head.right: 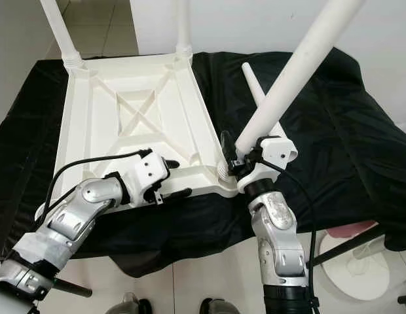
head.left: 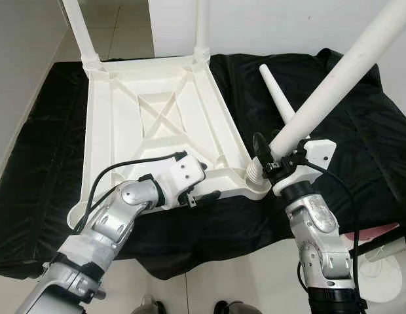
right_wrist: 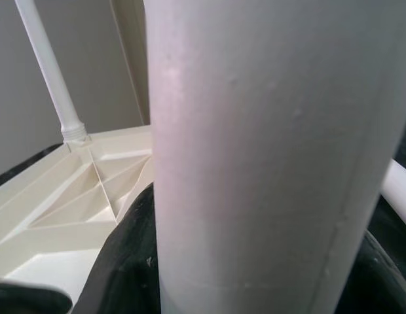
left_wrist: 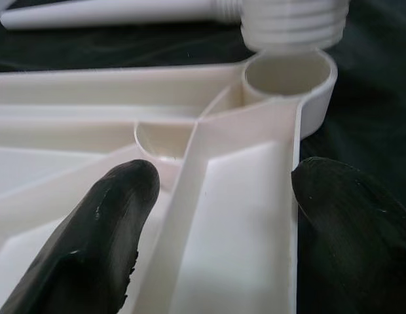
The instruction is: Building children table
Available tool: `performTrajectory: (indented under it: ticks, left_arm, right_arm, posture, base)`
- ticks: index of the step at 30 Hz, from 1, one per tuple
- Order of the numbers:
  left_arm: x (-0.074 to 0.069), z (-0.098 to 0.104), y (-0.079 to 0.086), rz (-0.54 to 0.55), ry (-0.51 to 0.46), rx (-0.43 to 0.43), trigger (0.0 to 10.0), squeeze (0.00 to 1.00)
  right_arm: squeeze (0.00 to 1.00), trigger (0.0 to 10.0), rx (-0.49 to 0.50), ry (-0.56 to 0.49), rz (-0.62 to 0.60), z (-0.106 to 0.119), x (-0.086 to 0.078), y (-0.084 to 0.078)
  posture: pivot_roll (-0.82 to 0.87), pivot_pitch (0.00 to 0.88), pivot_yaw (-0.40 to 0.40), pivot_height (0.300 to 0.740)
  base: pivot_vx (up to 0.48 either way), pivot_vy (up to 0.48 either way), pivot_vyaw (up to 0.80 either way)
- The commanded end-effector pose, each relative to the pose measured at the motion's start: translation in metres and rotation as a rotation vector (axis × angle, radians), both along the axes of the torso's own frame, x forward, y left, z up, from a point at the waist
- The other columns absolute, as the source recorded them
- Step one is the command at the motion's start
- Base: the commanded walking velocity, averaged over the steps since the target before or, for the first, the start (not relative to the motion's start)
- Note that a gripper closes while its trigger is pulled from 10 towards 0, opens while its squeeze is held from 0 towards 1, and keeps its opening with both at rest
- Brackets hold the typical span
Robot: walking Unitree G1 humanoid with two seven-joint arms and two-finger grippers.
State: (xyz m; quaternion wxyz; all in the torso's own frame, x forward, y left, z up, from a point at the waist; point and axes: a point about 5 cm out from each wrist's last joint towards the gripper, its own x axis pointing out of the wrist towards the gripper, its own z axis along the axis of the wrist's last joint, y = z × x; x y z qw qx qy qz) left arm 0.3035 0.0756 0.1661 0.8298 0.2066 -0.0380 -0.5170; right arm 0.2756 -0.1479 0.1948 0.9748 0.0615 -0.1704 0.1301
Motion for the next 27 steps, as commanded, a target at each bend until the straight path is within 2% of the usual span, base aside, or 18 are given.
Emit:
performTrajectory:
  ticks: [1, 6, 9, 10, 12, 14, 20, 27]
  left_arm:
    - [-0.002, 0.0, 0.0, -0.023, 0.022, -0.01, 10.0, 0.0]
    - [-0.006, 0.01, 0.0, -0.035, 0.01, -0.034, 10.0, 0.0]
    - [-0.01, 0.012, -0.003, -0.052, 0.008, -0.043, 10.0, 0.0]
    - [-0.01, 0.012, -0.003, -0.052, 0.008, -0.043, 10.0, 0.0]
    - [-0.011, 0.014, -0.004, -0.057, 0.0, -0.045, 10.0, 0.0]
    - [-0.011, 0.016, -0.004, -0.056, 0.0, -0.047, 10.0, 0.0]
    - [-0.015, 0.023, -0.005, -0.068, -0.001, -0.064, 10.0, 0.0]
    - [-0.019, 0.027, -0.004, -0.095, 0.012, -0.072, 10.0, 0.0]
  right_arm:
    - [0.0, 10.0, 0.002, 0.002, -0.002, 0.0, -0.002, -0.004]
    - [0.0, 10.0, -0.026, 0.014, 0.009, -0.003, -0.003, -0.006]
    - [0.0, 10.0, -0.142, 0.136, -0.016, -0.034, -0.001, -0.006]
    - [0.0, 10.0, -0.142, 0.136, -0.016, -0.034, -0.001, -0.006]
    - [0.0, 10.0, -0.159, 0.189, -0.012, -0.052, -0.001, -0.005]
    - [0.0, 10.0, -0.158, 0.195, -0.005, -0.054, -0.001, -0.004]
    - [0.0, 10.0, -0.15, 0.162, -0.001, -0.045, 0.009, 0.001]
    - [0.0, 10.0, -0.142, 0.117, 0.001, -0.035, 0.012, 0.0]
  posture:
    - [-0.03, 0.112, -0.005, 0.74]
    - [-0.04, 0.111, -0.005, 0.74]
    - [-0.04, 0.113, -0.005, 0.74]
    - [-0.04, 0.113, -0.005, 0.74]
    - [-0.03, 0.113, -0.006, 0.74]
    - [-0.03, 0.113, -0.006, 0.74]
    - [-0.03, 0.112, -0.009, 0.74]
    - [-0.03, 0.111, -0.012, 0.74]
  base:
    - [0.0, 0.0, 0.0]
    - [0.0, 0.0, 0.0]
    - [0.0, 0.0, 0.0]
    - [0.0, 0.0, 0.0]
    - [0.0, 0.0, 0.0]
    - [0.0, 0.0, 0.0]
    - [0.0, 0.0, 0.0]
    - [0.0, 0.0, 0.0]
